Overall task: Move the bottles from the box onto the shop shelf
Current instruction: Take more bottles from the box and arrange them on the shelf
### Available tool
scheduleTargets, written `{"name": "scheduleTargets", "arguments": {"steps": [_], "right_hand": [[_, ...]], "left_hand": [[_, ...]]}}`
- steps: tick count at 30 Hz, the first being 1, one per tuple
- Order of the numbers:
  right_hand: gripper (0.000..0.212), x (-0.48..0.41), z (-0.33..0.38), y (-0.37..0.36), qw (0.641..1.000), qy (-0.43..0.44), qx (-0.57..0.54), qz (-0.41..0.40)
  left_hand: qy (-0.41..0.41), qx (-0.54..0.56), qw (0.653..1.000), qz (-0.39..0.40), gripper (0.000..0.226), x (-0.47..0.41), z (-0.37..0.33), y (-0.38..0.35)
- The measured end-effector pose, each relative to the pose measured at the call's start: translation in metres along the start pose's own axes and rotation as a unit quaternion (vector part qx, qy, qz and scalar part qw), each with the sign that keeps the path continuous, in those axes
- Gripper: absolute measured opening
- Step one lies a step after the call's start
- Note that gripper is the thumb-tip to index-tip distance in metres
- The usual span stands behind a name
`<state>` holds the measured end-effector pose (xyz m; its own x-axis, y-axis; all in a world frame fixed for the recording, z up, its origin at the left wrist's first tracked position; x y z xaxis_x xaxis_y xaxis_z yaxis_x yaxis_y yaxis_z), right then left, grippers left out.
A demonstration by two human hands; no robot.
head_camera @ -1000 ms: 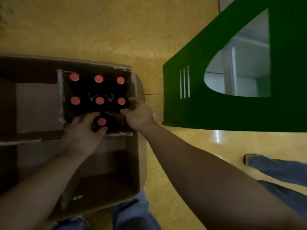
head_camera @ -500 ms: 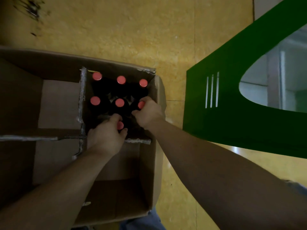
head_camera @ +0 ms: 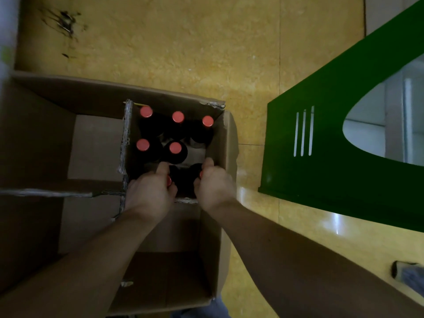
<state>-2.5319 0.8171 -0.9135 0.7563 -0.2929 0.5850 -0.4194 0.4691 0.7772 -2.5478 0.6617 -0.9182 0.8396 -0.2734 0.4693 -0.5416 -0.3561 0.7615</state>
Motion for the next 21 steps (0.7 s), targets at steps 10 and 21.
{"name": "scheduleTargets", "arguments": {"steps": [10, 21], "right_hand": [[0.039, 0.000, 0.004, -0.015, 0.998, -0.008, 0.047, 0.035], [0.041, 0.007, 0.003, -0.016, 0.997, -0.001, 0.081, 0.016]], "left_hand": [[-0.009, -0.031, 0.999, 0.030, 0.027, -0.012, -0.011, -0.009], [0.010, -0.009, 1.000, 0.022, 0.031, -0.010, -0.005, -0.012]]}}
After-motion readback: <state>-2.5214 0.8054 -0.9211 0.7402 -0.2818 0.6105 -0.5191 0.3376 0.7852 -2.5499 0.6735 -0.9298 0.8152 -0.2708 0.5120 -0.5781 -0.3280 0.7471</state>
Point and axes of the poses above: each hand's wrist, its own x-axis away from the middle knuckle, its own y-axis out of the back of the hand, z = x × y, the point moved 9 cm from there along -x, towards the middle knuckle, and after that the axes turned 4 degrees about -y, right-handed, at the moved point
